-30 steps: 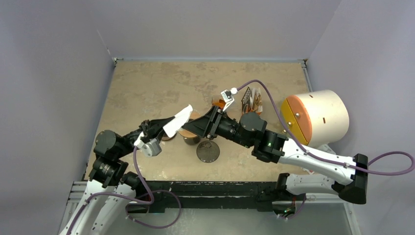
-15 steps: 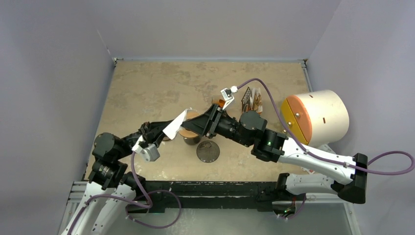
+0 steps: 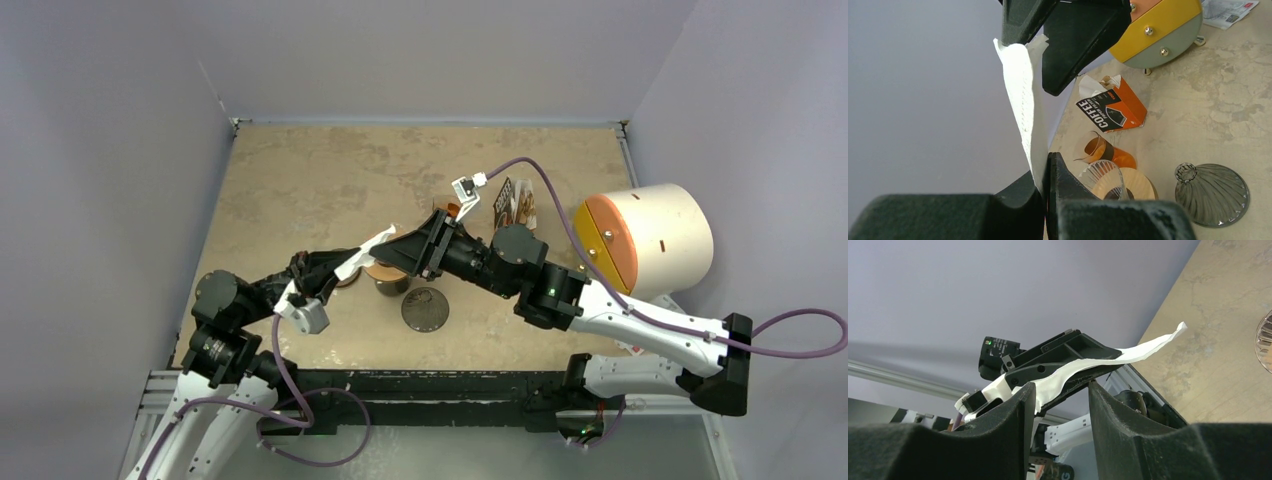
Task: Place the coffee filter in the dripper
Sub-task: Place the coffee filter in the coffee dripper.
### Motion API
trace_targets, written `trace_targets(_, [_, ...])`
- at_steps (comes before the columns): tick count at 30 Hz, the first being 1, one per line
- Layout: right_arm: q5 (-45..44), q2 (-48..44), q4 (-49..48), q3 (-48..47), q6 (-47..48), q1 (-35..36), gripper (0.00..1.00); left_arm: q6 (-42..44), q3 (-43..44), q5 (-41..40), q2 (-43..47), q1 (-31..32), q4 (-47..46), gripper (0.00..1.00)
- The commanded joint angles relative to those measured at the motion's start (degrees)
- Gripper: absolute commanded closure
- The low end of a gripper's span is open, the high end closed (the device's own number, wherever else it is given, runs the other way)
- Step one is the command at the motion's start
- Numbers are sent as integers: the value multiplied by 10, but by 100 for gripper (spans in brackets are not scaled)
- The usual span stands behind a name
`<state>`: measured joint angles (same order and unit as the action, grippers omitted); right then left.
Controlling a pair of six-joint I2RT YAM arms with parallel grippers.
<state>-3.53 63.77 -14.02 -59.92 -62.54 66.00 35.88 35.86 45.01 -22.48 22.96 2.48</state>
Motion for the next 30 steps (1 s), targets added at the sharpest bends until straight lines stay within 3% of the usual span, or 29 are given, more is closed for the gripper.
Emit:
trace_targets(1, [-7,6,-12,-26,-1,3,54,20,-1,19,-1,2,-4,100])
trace_targets(18, [-8,22,13,-28,-11,4,60,42,-4,25,15,2,2,100])
trace_targets(26, [-4,21,14,-32,-11,4,70,50,-6,39,17,2,10,100])
trace_targets(30, [-3,14,12,-34,-5,4,82,52,-7,41,15,2,15,100])
